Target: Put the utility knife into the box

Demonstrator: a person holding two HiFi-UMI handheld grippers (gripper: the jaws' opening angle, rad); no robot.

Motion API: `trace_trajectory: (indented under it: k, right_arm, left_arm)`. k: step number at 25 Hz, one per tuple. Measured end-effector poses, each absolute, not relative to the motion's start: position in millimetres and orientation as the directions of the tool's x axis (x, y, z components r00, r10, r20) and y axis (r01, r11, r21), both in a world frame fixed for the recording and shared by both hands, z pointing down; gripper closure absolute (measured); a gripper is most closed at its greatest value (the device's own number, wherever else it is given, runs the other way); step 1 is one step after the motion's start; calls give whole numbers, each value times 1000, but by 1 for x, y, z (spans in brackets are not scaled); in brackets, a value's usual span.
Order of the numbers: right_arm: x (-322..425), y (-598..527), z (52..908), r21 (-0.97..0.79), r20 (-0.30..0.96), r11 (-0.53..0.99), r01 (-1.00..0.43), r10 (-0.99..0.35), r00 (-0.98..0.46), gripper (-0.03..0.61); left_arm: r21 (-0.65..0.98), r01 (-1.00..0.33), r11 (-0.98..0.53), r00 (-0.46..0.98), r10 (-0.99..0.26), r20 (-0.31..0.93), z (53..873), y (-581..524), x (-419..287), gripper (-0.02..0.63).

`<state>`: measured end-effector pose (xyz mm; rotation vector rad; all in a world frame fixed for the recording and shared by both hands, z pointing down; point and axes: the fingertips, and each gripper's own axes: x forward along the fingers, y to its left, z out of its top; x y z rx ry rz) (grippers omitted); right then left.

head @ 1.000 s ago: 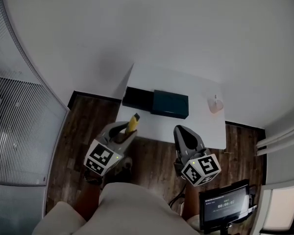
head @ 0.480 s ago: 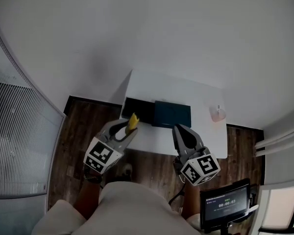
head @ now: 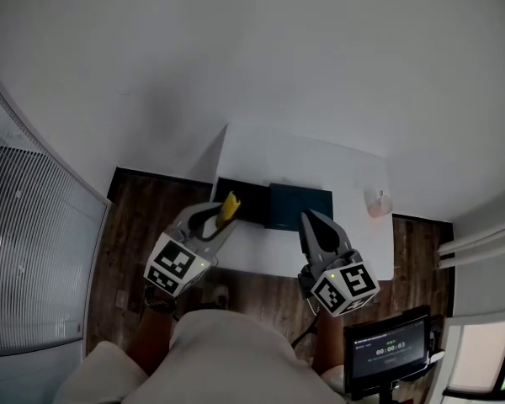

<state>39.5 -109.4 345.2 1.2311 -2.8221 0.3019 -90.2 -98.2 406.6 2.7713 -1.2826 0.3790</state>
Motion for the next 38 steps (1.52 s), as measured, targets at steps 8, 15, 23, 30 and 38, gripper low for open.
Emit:
trace_trajectory:
  k: [8,15,23,30,38]
  right_arm:
    - [26,-123,348,-144,121,657,-740,-731,-672,577]
    - [28,-124,353,-148,146,632,-761,-747,-649,577]
    - [37,-122,364,-164,179,603,-780,-760,-625,577]
    - [42,-118,374,-188,183,623,-760,-738,-650,577]
    - [56,-127,376,-223,185,650,-726,-703,-686,577]
  left_arm:
    - [-47,-751,-659,630,-736,248,411,-113,-104,488]
    - [-48,-735,-676,645,-719,259,415,-120,-105,488]
    - [-25,-718,-696,663,-694,280,421,-119,-98,488]
    - [-36,-745,-666,626,-717,306,427,-114,-98,488]
    - [-82,-747,-660,589,-714,378,425,-117,-80,488]
